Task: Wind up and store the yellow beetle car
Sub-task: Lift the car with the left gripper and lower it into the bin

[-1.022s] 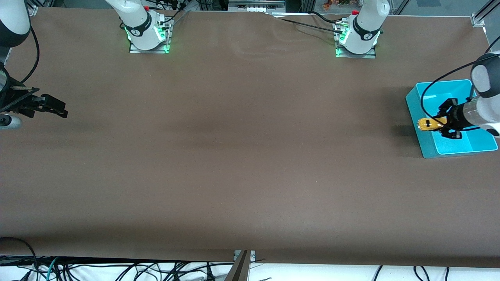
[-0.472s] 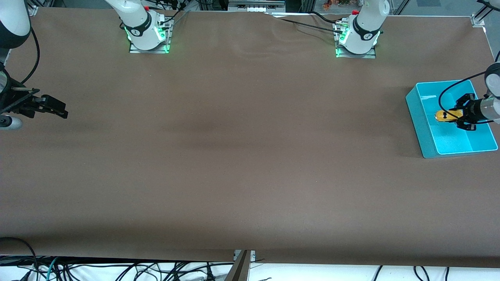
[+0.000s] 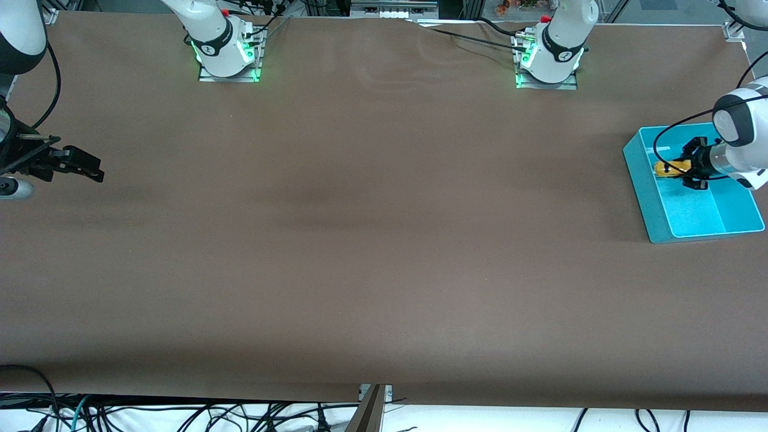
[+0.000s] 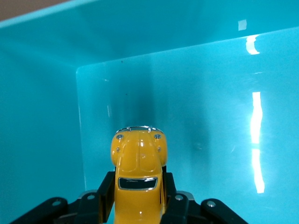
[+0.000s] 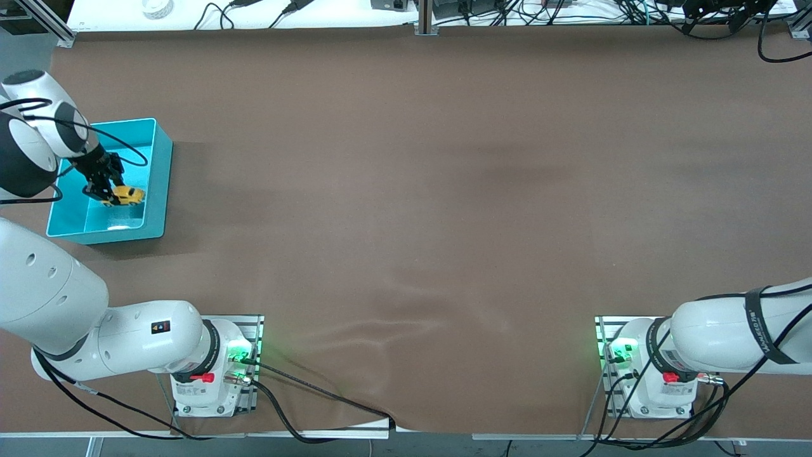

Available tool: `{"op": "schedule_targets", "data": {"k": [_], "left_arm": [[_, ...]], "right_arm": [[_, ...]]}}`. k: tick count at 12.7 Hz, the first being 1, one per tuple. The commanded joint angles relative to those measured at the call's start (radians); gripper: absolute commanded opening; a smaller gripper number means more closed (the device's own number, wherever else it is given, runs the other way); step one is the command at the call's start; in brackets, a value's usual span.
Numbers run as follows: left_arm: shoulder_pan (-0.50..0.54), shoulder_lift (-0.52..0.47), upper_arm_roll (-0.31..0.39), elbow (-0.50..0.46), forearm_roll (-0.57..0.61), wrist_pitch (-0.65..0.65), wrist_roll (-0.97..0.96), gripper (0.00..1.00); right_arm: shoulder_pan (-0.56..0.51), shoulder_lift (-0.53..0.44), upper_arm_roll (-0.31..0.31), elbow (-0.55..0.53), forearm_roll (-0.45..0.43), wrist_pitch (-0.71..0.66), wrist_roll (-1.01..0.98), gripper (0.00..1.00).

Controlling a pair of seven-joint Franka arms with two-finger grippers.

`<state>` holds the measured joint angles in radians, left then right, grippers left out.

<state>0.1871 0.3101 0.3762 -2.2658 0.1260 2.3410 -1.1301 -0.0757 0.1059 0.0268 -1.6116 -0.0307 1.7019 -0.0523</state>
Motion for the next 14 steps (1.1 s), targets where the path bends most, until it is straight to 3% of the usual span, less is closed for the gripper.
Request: {"op": "schedule_targets", "data": {"k": [1, 5, 6, 7, 10, 12, 14], "left_arm": [[-0.014, -0.072, 0.035, -0.087, 0.032, 0.035, 0.010, 0.00], [-0.015, -0.071, 0.058, -0.179, 0.032, 0.157, 0.010, 0.00], [-0.015, -0.071, 0.070, -0.190, 0.032, 0.184, 0.009, 0.27], [-0.015, -0.072, 0.075, -0.190, 0.032, 0.192, 0.001, 0.99], [-0.041, -0.098, 0.078, -0.147, 0.032, 0.137, 0.004, 1.00], [-0.055, -0.117, 0.076, -0.051, 0.032, -0.021, 0.003, 1.00], [-0.080, -0.132, 0.069, 0.104, 0.026, -0.235, -0.006, 1.00]], "right_arm": [[0.010, 0.002, -0.007, 0.012, -0.014, -0.002, 0.011, 1.00], [0.010, 0.003, -0.007, 0.012, -0.014, -0.002, 0.011, 1.00], [0.010, 0.003, -0.007, 0.012, -0.014, -0.001, 0.011, 1.00], [0.010, 0.003, -0.007, 0.012, -0.014, -0.001, 0.011, 1.00], [0.010, 0.003, -0.007, 0.012, -0.014, -0.001, 0.011, 1.00], [0.010, 0.003, -0.007, 0.012, -0.014, -0.001, 0.011, 1.00], [0.010, 0.003, -0.007, 0.012, -0.014, 0.001, 0.011, 1.00]]}}
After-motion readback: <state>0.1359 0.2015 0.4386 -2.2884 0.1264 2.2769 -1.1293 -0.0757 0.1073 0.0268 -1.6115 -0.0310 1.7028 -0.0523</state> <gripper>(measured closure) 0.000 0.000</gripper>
